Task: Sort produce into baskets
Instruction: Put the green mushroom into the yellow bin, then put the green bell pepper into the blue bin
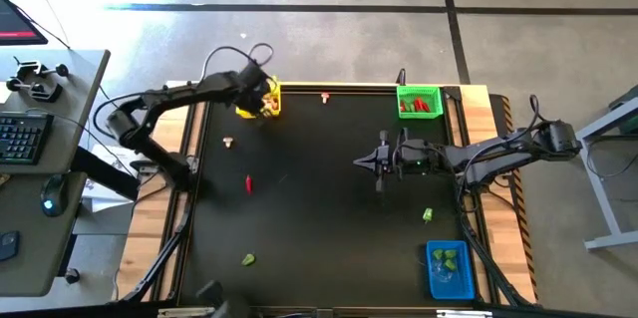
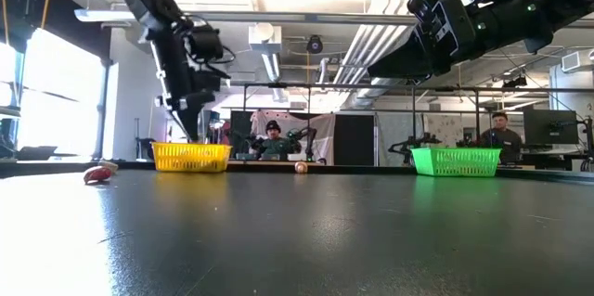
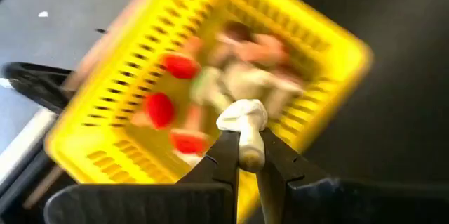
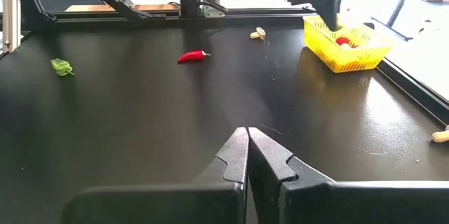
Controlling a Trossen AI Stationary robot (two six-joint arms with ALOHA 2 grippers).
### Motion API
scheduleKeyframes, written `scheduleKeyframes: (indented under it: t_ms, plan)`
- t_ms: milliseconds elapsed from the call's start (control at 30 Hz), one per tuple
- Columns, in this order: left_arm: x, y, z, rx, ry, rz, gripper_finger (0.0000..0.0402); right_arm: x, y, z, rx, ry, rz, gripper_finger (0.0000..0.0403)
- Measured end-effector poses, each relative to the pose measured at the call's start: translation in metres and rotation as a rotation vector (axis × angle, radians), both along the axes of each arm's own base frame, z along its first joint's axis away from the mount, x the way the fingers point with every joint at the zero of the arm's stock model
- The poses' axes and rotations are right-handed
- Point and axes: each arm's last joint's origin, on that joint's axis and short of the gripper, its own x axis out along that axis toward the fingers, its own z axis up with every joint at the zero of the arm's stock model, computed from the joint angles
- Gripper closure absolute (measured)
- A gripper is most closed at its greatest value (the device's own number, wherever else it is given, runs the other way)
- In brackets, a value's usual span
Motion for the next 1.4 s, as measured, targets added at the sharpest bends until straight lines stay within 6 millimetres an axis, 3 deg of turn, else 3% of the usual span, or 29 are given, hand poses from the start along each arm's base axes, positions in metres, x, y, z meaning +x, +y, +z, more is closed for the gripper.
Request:
scheduleKeyframes:
  t_ms: [167,333,700,867,1167,1400]
  plan:
    - [-0.009,0.022,-0.004,0.043,-0.027,0.043,0.0387,0.000,-0.004,0.000,0.003,-0.002,-0.019,0.0403]
    - [-0.009,0.030,-0.005,0.068,-0.069,0.027,0.0373,0.000,-0.012,0.001,0.025,-0.015,-0.064,0.0403]
    - [0.003,0.025,-0.002,0.098,-0.109,-0.009,0.0254,-0.003,-0.033,0.000,0.072,-0.014,-0.167,0.0403]
    - [0.012,0.019,-0.001,0.121,-0.128,-0.051,0.0221,-0.004,-0.039,0.000,0.097,-0.015,-0.198,0.0402]
    - [0.025,0.011,0.001,0.163,-0.171,-0.103,0.0219,-0.007,-0.051,-0.001,0.086,-0.015,-0.295,0.0402]
    - [0.014,-0.003,-0.013,0.243,-0.260,-0.098,0.0248,-0.005,-0.055,-0.011,0.084,0.036,-0.380,0.0384]
